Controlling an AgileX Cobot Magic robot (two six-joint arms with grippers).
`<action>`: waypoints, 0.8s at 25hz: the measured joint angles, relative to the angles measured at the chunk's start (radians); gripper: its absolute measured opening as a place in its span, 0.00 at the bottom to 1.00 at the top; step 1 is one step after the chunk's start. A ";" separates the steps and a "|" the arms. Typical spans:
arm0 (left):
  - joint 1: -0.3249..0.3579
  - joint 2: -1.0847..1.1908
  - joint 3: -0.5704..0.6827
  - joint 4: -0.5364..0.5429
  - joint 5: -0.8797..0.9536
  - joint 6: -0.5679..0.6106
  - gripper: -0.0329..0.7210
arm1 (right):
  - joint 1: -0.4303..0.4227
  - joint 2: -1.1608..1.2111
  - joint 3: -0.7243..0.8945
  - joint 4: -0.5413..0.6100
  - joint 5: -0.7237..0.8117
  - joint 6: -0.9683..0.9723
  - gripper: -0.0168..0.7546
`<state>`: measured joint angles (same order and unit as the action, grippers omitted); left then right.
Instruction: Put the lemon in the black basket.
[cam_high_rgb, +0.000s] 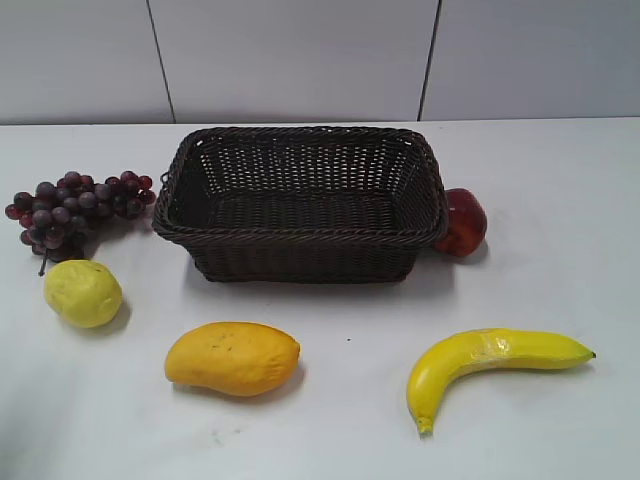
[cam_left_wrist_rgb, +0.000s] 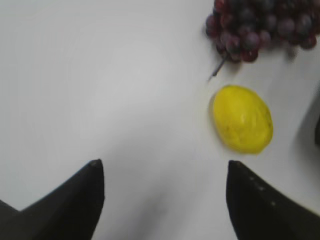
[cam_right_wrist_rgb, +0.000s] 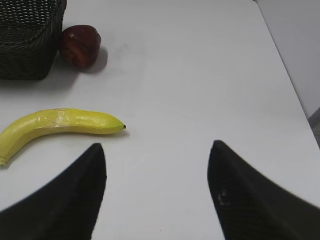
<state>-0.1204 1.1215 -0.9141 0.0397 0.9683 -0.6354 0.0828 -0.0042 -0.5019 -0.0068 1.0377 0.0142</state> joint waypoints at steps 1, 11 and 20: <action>-0.022 0.024 0.000 0.024 -0.024 -0.081 0.79 | 0.000 0.000 0.000 0.000 0.000 0.000 0.65; -0.241 0.341 -0.003 0.064 -0.168 -0.417 0.79 | 0.000 0.000 0.000 0.000 0.000 0.000 0.65; -0.249 0.515 -0.012 -0.014 -0.364 -0.431 0.79 | 0.000 0.000 0.000 0.000 0.000 0.000 0.65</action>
<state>-0.3697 1.6360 -0.9259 0.0255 0.6045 -1.0668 0.0828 -0.0042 -0.5019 -0.0068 1.0377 0.0142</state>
